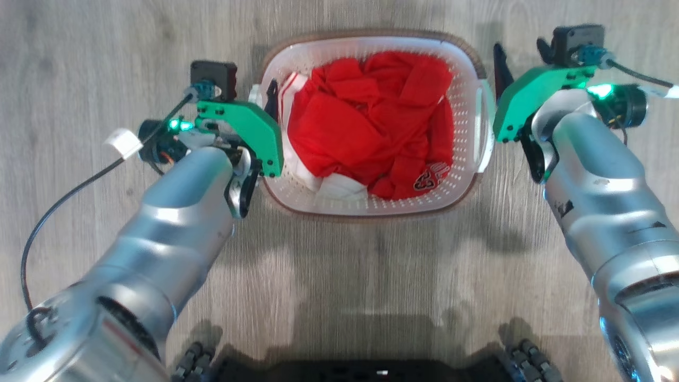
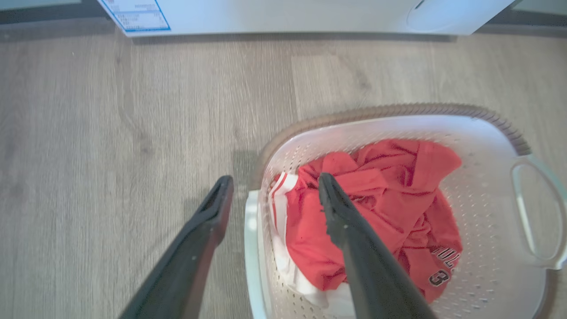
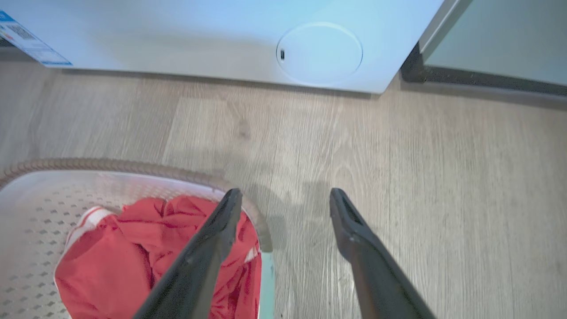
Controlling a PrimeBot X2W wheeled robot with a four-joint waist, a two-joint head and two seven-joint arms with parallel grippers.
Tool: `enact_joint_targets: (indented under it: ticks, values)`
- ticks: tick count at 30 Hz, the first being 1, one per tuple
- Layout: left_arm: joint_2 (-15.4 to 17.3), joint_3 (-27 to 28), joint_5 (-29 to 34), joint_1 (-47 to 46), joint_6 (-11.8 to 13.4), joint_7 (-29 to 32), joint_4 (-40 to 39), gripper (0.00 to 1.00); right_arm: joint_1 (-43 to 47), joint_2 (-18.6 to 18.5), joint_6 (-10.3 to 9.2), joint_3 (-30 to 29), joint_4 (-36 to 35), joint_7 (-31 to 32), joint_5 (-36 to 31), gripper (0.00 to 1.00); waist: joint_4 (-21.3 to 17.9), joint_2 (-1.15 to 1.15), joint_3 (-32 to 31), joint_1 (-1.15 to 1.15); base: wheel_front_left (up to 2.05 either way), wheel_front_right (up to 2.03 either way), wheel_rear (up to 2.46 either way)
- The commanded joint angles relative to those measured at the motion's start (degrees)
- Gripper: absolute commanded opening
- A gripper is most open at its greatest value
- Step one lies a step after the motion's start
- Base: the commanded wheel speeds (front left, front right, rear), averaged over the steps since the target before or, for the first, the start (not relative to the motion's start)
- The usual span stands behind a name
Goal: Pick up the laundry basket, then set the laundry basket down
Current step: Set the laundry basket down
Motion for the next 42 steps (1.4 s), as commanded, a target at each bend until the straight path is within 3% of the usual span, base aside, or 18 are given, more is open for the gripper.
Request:
enact_joint_targets:
  ticks: [1, 10, 17, 23, 31, 42]
  values:
    - [2.17, 2.28, 1.57, 1.26, 0.61, -0.54, -1.58, 1.00, 3.63, 1.14, 0.14, -0.52, -1.97, -0.74, -1.26, 1.00, -0.20, 0.00, -1.80, 0.00, 0.00, 0.00, 0.00]
    - [5.19, 19.86, 17.30, 11.84, 2.81, -0.55, -16.65, 1.00, 12.88, 1.14, 0.14, -6.44, -15.71, -0.76, -6.35, 1.00, -0.30, 0.00, -9.89, 0.00, 0.00, 0.00, 0.00]
    - [5.18, 31.90, 30.15, 22.63, 2.43, -0.55, -28.24, 1.00, 20.79, 1.14, 0.14, -6.78, -26.17, -0.76, -6.58, 1.00, -0.91, 0.00, -16.43, 0.00, 0.00, 0.00, 0.00]
    - [3.93, 39.70, 37.58, 31.78, 0.89, -0.55, -37.41, 1.00, 27.85, 1.14, 0.14, -6.82, -33.79, -0.76, -5.92, 1.00, -1.68, 0.00, -21.57, 0.00, 0.00, 0.00, 0.00]
    - [2.20, 46.45, 43.01, 42.27, -2.17, -0.55, -47.36, 1.00, 36.31, 1.14, 0.14, -8.23, -41.38, -0.76, -4.98, 1.00, -2.15, 0.00, -27.01, 0.00, 0.00, 0.00, 0.00]
    - [1.27, 51.39, 46.87, 52.99, -2.17, -0.55, -55.85, 1.00, 45.63, 1.14, 0.14, -8.81, -50.49, -0.76, -5.75, 1.00, -2.53, 0.00, -32.59, 0.00, 0.00, 0.00, 0.00]
